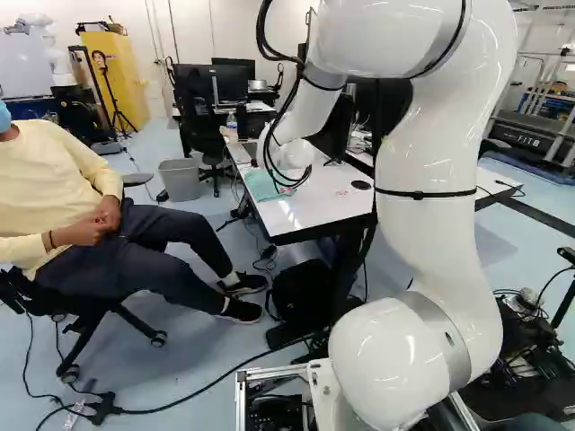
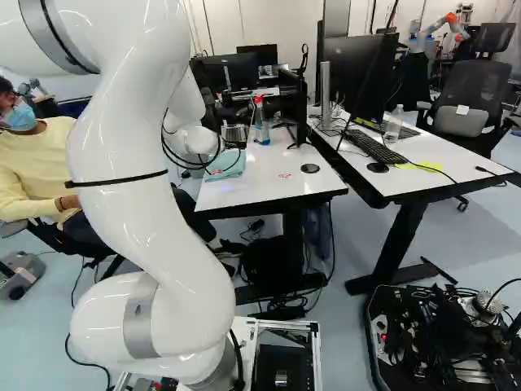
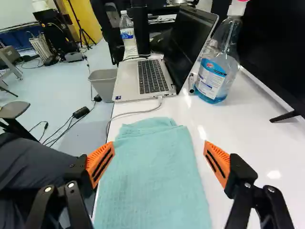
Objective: Clean the table with the green towel
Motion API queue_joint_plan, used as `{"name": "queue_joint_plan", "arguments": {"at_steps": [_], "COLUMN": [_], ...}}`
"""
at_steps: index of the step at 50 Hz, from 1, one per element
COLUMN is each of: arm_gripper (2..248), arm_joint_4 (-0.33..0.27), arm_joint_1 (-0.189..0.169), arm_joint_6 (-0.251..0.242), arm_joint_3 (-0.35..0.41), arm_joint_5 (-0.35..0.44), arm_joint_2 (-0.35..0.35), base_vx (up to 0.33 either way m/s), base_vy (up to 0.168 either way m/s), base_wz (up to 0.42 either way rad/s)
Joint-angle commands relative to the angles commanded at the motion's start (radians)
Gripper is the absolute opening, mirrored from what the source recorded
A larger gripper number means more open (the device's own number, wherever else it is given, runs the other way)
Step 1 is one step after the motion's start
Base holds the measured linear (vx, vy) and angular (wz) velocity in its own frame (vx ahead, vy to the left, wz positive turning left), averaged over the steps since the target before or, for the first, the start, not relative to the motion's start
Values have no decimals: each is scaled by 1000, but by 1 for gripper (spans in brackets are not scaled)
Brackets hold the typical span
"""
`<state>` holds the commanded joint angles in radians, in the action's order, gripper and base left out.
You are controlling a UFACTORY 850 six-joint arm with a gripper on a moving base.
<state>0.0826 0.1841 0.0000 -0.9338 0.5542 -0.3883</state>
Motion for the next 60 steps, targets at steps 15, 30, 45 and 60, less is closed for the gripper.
{"name": "queue_joint_plan", "arguments": {"at_steps": [15,30,45,60], "arm_gripper": [247,247,247,247], "arm_joint_4": [0,0,0,0], "arm_joint_1": [-6,-4,2,4], "arm_joint_6": [0,0,0,0], "arm_joint_3": [-46,-60,-63,-64], "arm_joint_5": [-2,-38,-86,-135], "arm_joint_2": [-37,-48,-50,-51], "base_vx": [0,0,0,0], "base_vy": [0,0,0,0], "base_wz": [0,0,0,0]}}
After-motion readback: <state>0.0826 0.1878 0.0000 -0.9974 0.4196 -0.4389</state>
